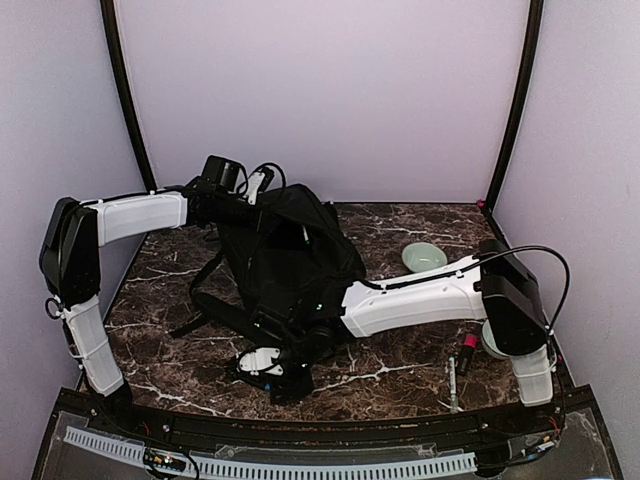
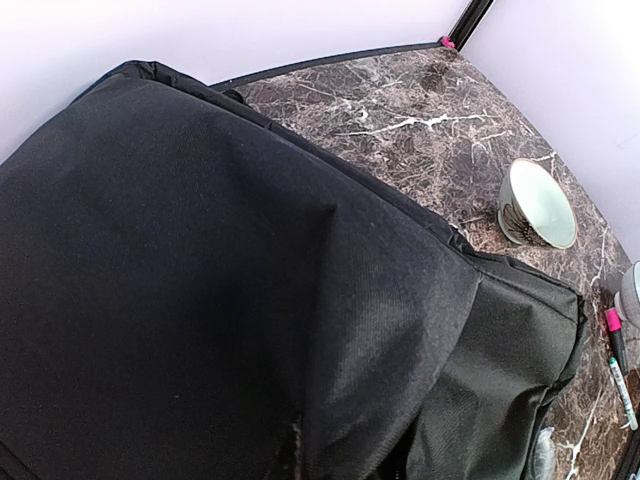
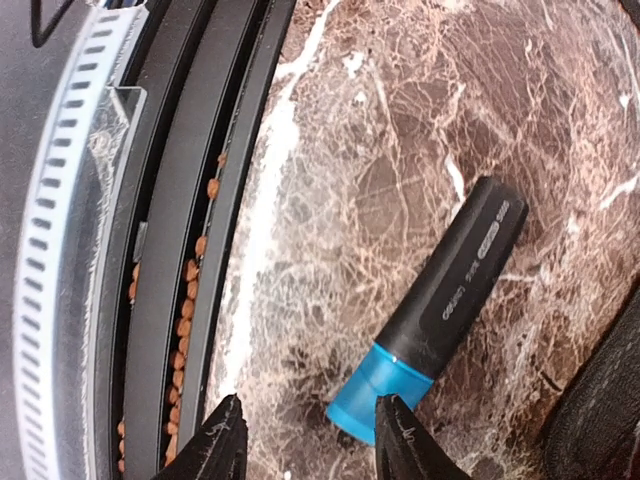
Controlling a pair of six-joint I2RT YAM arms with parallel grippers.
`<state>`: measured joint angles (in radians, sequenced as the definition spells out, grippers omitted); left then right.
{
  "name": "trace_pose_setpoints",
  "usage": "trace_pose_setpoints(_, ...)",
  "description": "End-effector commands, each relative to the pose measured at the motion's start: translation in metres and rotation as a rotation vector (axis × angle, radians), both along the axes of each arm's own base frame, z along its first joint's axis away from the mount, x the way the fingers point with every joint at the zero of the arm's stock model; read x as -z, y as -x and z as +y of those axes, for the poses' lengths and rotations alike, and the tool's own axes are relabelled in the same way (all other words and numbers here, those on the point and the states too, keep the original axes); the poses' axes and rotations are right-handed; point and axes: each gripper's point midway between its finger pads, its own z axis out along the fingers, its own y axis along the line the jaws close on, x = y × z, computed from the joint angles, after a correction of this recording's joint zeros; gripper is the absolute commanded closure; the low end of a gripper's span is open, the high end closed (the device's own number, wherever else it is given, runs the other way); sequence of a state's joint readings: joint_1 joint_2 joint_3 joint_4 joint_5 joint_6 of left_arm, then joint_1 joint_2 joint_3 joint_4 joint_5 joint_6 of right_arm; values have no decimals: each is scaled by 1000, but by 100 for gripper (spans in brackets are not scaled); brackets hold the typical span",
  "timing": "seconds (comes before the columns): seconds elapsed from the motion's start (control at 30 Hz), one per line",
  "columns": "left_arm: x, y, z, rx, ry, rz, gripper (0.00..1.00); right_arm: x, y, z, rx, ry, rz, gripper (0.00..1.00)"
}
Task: Pack the student bag
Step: Pick up the pen from the center of the board, then place the pen in the upper front pocket of the bag.
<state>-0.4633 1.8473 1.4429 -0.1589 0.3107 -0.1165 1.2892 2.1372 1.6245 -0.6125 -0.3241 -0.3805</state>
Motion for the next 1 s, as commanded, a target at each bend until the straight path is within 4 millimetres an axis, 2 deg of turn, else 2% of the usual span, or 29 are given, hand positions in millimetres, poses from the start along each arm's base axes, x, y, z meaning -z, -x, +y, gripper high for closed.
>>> trace_pose_setpoints(0.0,-66,9,-12,56,109,-113,97,3,-17,13,80,-20,-137,56)
trace_pose_setpoints(0.27,-65,10,-12,56,105,-115,97,14,-38,23,170,-6,-259,56)
trace_pose_setpoints(0.57,-63,10,-13,59,103,-111,97,26,-33,23,162,20,-220,58)
trace_pose_setpoints(0.67,-63,10,-13,59,102,-110,97,29,-31,22,152,32,-211,62)
trace_pose_setpoints(0.83,-63,10,-13,59,102,-109,97,31,-33,15,151,54,-167,72)
trace_pose_setpoints(0.97,-62,9,-12,54,92,-113,97,24,-41,-4,163,99,-162,76)
